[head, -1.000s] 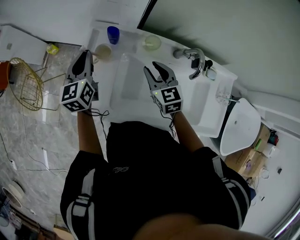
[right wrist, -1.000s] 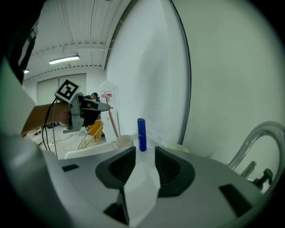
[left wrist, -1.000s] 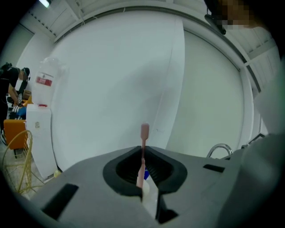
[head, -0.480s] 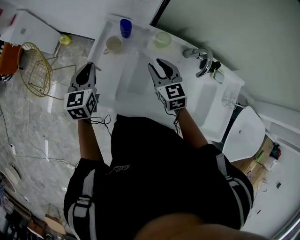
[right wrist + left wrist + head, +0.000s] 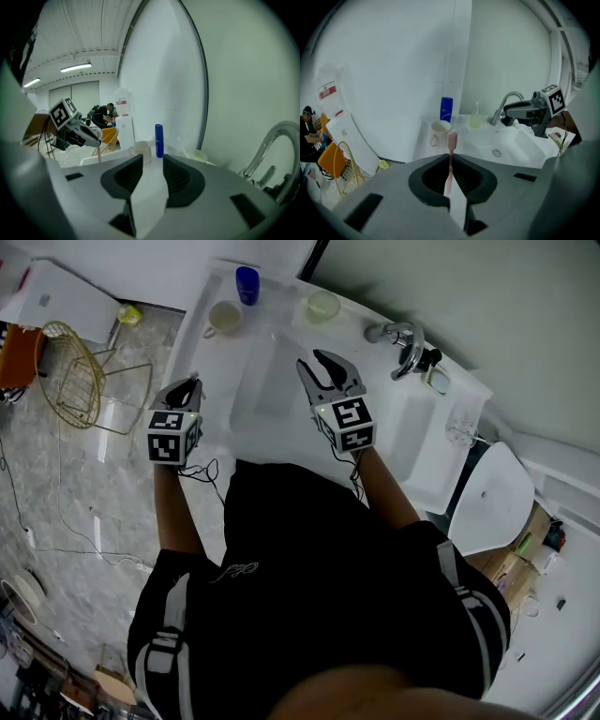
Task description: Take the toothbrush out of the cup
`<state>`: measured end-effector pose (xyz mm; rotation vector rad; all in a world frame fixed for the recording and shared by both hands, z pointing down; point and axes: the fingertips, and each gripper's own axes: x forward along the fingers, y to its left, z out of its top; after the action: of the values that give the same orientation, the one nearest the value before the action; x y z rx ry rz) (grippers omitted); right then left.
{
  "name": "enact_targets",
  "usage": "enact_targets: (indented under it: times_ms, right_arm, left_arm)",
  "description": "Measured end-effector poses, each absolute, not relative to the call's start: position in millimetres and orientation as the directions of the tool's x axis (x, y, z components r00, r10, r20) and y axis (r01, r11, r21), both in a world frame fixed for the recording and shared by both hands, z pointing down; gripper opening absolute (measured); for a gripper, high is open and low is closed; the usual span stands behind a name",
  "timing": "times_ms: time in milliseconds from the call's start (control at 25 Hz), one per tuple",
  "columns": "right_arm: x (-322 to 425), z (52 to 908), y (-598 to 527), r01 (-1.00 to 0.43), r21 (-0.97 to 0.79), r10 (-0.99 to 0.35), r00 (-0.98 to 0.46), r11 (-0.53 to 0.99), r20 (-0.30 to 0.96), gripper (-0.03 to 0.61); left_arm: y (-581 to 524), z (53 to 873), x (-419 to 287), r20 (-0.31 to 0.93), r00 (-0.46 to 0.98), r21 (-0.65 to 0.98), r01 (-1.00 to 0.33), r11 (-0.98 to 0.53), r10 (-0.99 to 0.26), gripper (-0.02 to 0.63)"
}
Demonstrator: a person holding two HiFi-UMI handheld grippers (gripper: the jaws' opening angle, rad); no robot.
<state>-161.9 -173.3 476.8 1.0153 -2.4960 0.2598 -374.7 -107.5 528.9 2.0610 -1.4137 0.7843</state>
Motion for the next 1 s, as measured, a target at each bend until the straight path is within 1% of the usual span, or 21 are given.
enact_targets:
  times_ms: [160,280,480,680,1000]
  right_arm:
    - [-159,478,-172,-0.704,-0.014,-0.621,-0.635,0.710,0.460,0.140]
    - [-157,479,-172,-0.706,-0.012,-0.622,-0.631,0.708,0.464,0.140]
    - [-154,482,-172,-0.710,-0.015,-0.621,-0.626,0.704,0.470,0.140]
    - [-153,487,-172,-0.714,-0.022,-0.619,-0.622,0.700,0.480,0.140]
    - [-148,495,-175,-0.732,-0.034,-0.624,-0.603,0.680,0.497,0.140]
  left_arm:
    - [-106,551,-376,0.768,0.241,0.023,-0.936,-0.351,-0.593,0.023]
    - [-111,573,-378,0.777,0.200,-0.034,-0.933,-0.358,-0.597,0.023]
    - [-125,600,-376,0.786,0.161,-0.072,-0.935,-0.347,-0.597,0.026]
    - [-138,618,-374,0.795,0.162,-0.059,-0.938,-0.341,-0.584,0.026]
    - [-140,650,-378,0.833,0.187,-0.006,-0.938,-0.347,-0.520,0.026]
